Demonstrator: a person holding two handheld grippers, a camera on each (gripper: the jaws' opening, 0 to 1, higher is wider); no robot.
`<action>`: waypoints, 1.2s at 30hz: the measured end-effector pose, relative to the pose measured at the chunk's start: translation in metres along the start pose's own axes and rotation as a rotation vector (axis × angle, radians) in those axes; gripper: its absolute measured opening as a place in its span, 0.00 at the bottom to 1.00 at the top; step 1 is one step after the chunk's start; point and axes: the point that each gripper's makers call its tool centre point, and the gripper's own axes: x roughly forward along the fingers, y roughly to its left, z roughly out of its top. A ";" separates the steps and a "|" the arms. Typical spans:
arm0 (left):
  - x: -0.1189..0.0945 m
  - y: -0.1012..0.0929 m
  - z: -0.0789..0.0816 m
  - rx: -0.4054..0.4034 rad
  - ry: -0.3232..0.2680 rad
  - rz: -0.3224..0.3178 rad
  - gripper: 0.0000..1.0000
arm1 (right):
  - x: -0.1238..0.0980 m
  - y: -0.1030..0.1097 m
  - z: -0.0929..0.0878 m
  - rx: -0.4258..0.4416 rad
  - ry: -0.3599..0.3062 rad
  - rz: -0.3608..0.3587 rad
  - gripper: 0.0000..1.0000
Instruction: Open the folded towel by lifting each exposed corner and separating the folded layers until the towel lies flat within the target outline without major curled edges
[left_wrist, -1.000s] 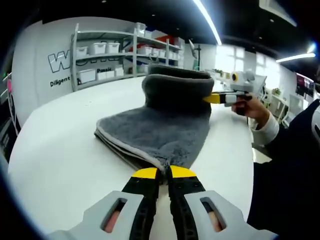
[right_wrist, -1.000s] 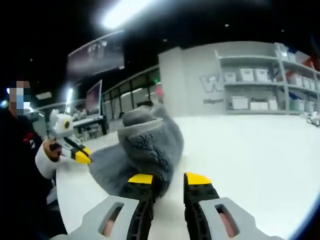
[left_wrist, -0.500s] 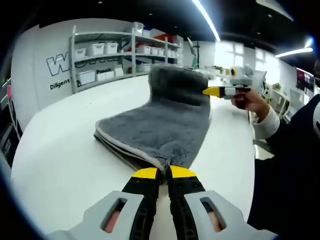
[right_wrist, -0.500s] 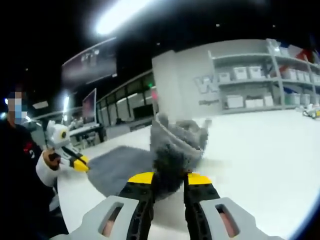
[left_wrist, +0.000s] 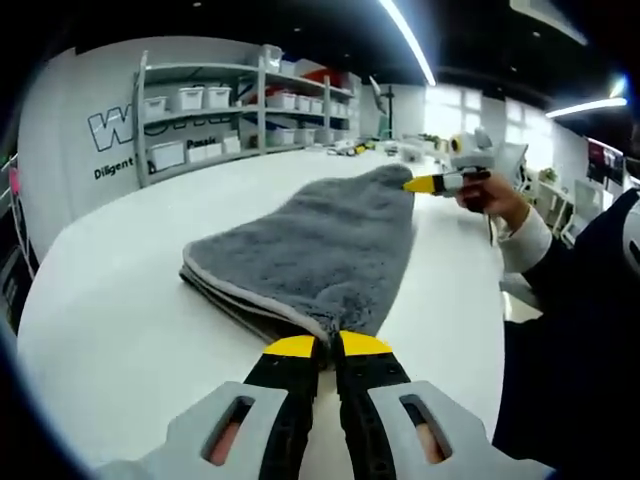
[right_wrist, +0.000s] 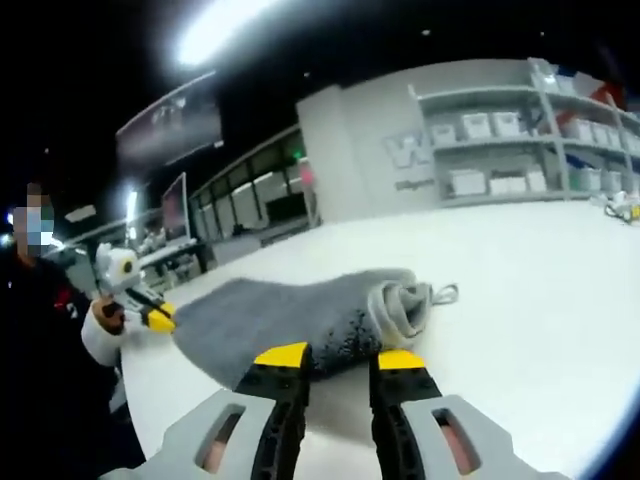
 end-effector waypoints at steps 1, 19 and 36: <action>0.000 0.001 0.000 -0.002 -0.001 -0.001 0.06 | -0.001 0.001 -0.002 -0.004 0.027 0.017 0.18; -0.003 0.014 0.010 -0.077 -0.043 0.036 0.06 | -0.033 -0.006 0.017 -0.196 0.060 -0.043 0.21; -0.015 0.033 0.018 0.059 -0.099 0.085 0.18 | -0.010 0.016 0.013 -0.326 0.098 0.033 0.25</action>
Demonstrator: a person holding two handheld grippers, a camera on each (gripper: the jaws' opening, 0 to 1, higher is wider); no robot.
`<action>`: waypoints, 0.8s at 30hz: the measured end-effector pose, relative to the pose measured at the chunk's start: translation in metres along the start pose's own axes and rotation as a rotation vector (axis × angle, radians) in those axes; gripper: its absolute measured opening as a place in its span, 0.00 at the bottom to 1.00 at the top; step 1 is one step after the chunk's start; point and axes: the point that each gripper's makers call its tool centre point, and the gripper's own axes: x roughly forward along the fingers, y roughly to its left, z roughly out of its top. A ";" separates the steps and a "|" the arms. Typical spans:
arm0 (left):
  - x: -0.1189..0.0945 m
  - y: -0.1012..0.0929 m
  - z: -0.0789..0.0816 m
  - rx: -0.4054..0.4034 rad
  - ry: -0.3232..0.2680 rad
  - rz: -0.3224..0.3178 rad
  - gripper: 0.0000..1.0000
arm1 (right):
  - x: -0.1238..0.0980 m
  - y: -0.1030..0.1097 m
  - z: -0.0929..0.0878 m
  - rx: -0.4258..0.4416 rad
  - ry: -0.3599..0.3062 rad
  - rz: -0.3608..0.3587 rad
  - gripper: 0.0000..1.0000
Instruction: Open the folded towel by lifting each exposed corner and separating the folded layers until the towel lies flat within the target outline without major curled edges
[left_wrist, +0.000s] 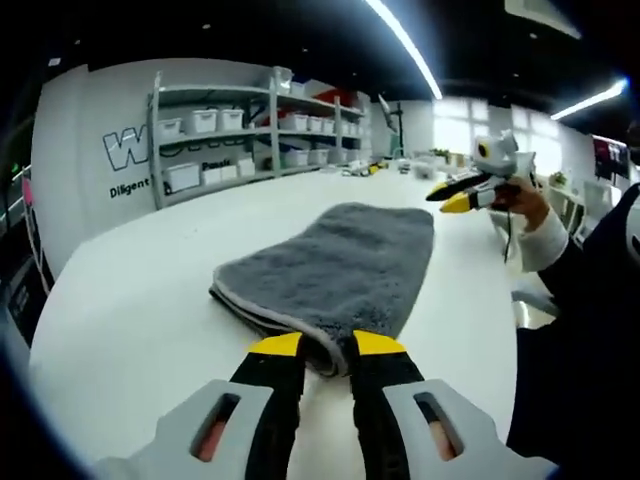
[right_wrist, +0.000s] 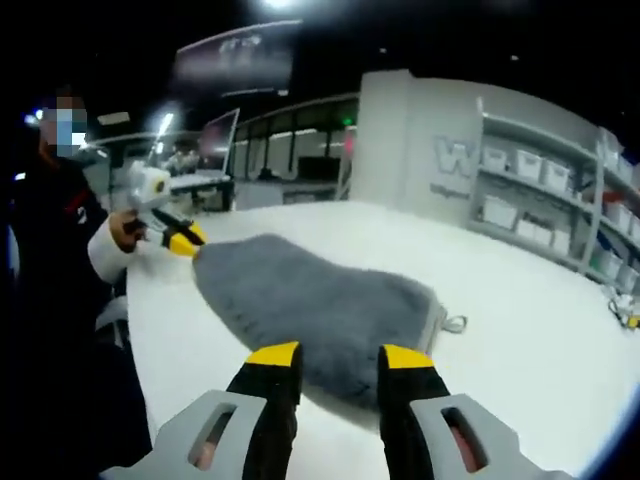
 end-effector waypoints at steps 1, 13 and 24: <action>0.000 0.003 0.001 0.017 -0.010 0.010 0.20 | 0.002 0.002 0.000 -0.003 0.003 0.007 0.26; 0.008 -0.005 -0.006 -0.064 0.011 -0.064 0.19 | 0.022 0.041 0.027 -0.150 -0.072 0.052 0.23; 0.009 -0.011 -0.014 -0.094 0.049 -0.077 0.10 | 0.044 0.043 -0.013 -0.140 0.089 0.055 0.22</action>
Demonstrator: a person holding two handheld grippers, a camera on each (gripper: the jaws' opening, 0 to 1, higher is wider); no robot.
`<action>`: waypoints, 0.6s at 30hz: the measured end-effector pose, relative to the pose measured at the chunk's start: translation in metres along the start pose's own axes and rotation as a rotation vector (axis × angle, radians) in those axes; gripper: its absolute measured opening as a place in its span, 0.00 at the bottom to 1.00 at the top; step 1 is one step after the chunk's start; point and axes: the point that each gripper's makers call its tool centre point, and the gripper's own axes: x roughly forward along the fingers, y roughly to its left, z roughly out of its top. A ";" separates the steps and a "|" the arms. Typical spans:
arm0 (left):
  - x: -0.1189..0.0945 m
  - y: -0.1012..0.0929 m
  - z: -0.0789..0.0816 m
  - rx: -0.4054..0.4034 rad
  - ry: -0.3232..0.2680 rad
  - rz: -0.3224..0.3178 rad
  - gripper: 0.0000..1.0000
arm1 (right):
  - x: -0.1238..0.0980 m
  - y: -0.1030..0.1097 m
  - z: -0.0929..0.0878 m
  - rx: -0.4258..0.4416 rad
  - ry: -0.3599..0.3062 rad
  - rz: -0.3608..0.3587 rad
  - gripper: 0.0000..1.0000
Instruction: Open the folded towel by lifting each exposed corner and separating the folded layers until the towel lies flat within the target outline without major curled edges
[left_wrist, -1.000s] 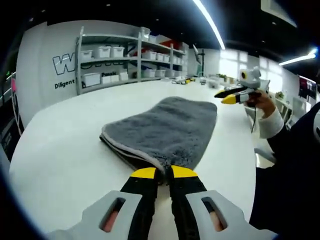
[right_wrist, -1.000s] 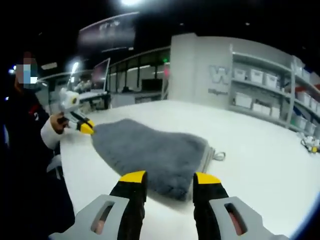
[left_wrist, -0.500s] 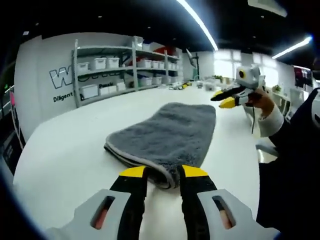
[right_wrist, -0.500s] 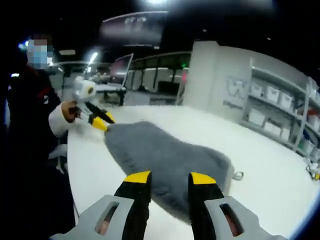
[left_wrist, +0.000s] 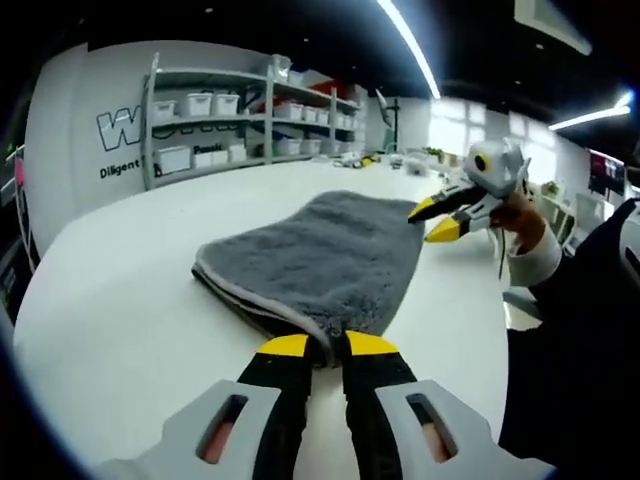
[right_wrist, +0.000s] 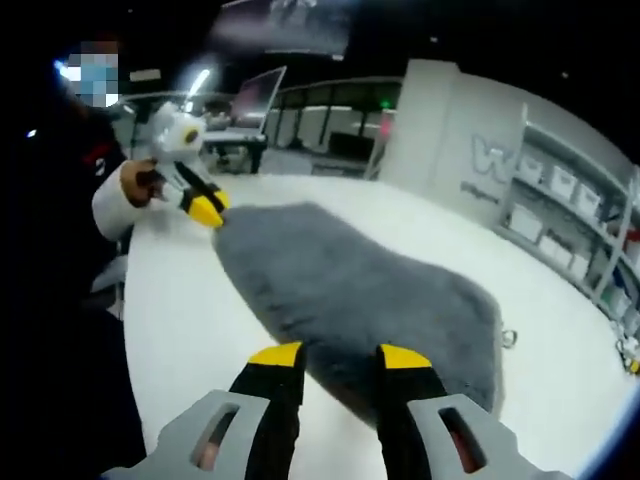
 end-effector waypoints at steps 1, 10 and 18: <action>0.000 0.000 0.000 -0.002 0.002 0.000 0.09 | 0.001 -0.001 -0.001 0.005 -0.002 0.001 0.22; 0.001 -0.008 -0.006 -0.040 0.050 -0.017 0.06 | 0.011 -0.006 -0.011 0.057 -0.002 0.007 0.19; -0.004 -0.019 -0.008 -0.030 0.075 -0.038 0.05 | 0.011 -0.005 -0.008 0.152 -0.038 0.060 0.19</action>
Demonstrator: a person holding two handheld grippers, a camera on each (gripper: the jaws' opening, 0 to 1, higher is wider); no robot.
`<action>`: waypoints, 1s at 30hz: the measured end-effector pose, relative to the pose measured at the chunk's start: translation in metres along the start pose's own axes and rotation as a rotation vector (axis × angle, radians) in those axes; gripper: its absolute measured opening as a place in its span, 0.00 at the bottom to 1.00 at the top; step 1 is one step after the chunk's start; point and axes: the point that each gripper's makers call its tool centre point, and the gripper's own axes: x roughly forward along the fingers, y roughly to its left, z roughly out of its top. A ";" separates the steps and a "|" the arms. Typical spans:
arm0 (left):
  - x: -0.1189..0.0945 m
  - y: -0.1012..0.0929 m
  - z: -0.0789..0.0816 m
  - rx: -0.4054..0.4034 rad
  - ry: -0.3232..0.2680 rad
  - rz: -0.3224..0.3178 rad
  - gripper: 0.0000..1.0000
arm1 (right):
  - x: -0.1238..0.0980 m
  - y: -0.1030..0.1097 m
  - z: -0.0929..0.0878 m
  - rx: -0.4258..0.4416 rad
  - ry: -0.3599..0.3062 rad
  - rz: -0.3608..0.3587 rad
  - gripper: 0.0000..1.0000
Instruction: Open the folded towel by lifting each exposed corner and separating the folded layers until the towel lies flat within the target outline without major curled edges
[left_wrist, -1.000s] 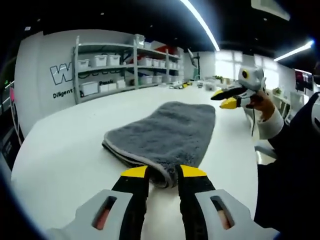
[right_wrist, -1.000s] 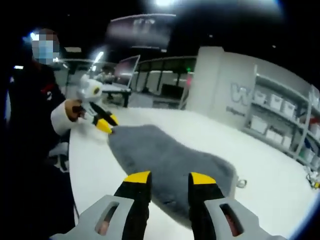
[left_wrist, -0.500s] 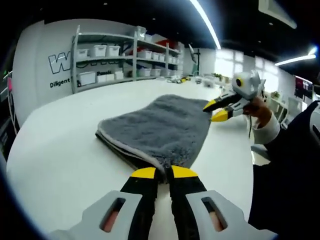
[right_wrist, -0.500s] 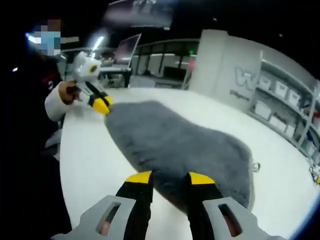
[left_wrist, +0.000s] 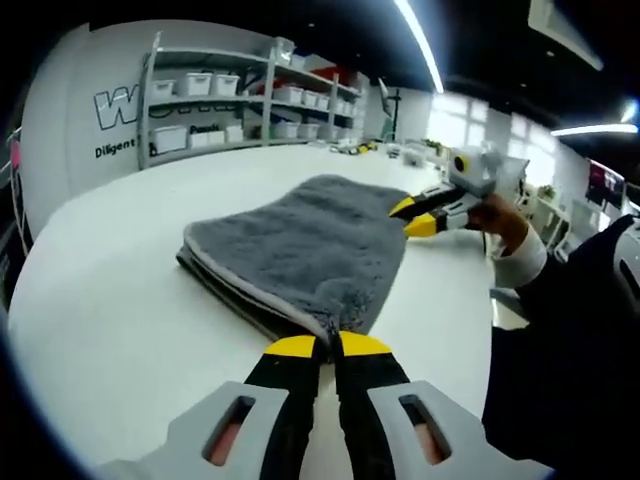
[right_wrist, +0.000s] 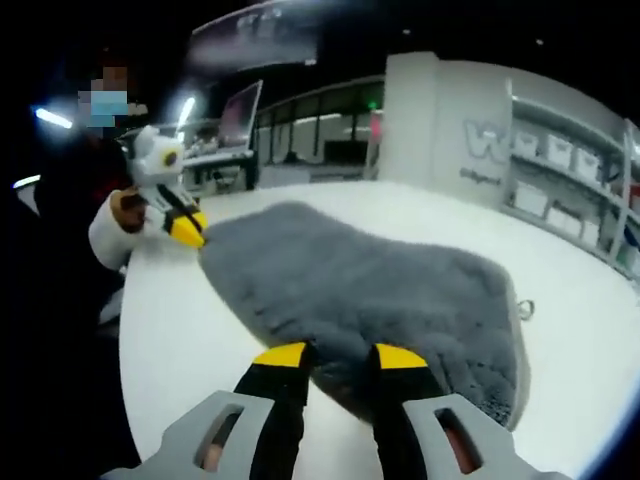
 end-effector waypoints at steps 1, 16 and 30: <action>0.000 -0.001 0.000 0.006 0.005 0.000 0.05 | 0.000 0.000 0.000 0.002 0.001 0.005 0.19; 0.004 -0.010 -0.005 0.048 0.067 0.033 0.05 | 0.005 0.000 0.005 0.168 -0.021 0.072 0.24; 0.002 -0.031 -0.011 0.063 0.110 -0.025 0.04 | 0.029 -0.010 0.014 0.129 0.010 0.066 0.24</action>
